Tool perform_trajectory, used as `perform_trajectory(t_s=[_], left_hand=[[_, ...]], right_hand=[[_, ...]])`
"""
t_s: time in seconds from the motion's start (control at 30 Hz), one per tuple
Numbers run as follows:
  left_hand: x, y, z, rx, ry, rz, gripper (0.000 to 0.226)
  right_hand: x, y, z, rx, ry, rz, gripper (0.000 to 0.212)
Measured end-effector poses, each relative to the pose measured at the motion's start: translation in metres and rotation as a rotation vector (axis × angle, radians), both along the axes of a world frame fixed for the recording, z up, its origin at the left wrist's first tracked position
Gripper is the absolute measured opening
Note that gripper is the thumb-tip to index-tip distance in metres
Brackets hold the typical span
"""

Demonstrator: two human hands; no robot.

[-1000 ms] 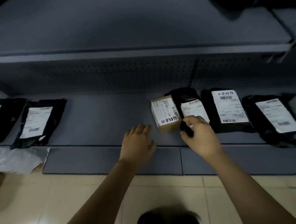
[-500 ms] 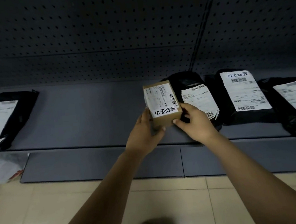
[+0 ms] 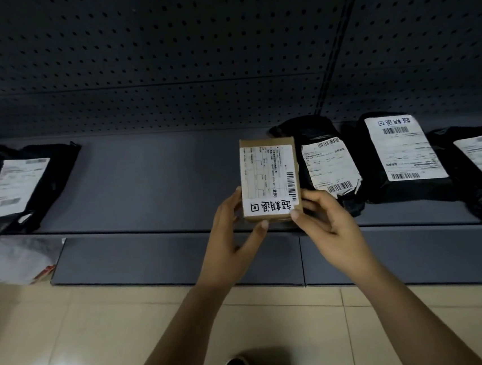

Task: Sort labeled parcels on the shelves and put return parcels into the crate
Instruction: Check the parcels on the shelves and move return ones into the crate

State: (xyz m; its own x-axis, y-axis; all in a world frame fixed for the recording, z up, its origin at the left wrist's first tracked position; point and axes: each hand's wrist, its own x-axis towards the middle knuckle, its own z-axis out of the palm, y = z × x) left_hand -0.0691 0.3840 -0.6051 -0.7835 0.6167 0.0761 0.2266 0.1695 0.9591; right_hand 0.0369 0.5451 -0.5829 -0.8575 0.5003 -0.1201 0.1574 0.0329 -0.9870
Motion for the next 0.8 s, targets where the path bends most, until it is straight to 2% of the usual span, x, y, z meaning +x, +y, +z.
perform_trajectory(t_s=[0.27, 0.4, 0.47, 0.63, 0.8], left_hand=[[0.010, 0.013, 0.011, 0.119, -0.061, 0.103, 0.060], [0.005, 0.018, 0.012, 0.172, -0.158, 0.173, 0.060], [0.003, 0.018, 0.017, 0.164, -0.140, 0.196, 0.055], [-0.012, 0.008, 0.027, 0.094, 0.000, 0.074, 0.046], [-0.034, 0.001, 0.039, -0.116, 0.276, -0.220, 0.042]], right_hand=[[0.005, -0.012, -0.001, -0.067, 0.122, -0.059, 0.030], [0.010, -0.025, 0.001, -0.138, 0.137, -0.037, 0.038], [0.013, -0.025, 0.005, -0.139, 0.119, -0.037, 0.040], [0.017, -0.002, 0.014, 0.152, 0.050, -0.167, 0.040], [0.013, 0.021, 0.023, 0.624, -0.022, 0.094, 0.063]])
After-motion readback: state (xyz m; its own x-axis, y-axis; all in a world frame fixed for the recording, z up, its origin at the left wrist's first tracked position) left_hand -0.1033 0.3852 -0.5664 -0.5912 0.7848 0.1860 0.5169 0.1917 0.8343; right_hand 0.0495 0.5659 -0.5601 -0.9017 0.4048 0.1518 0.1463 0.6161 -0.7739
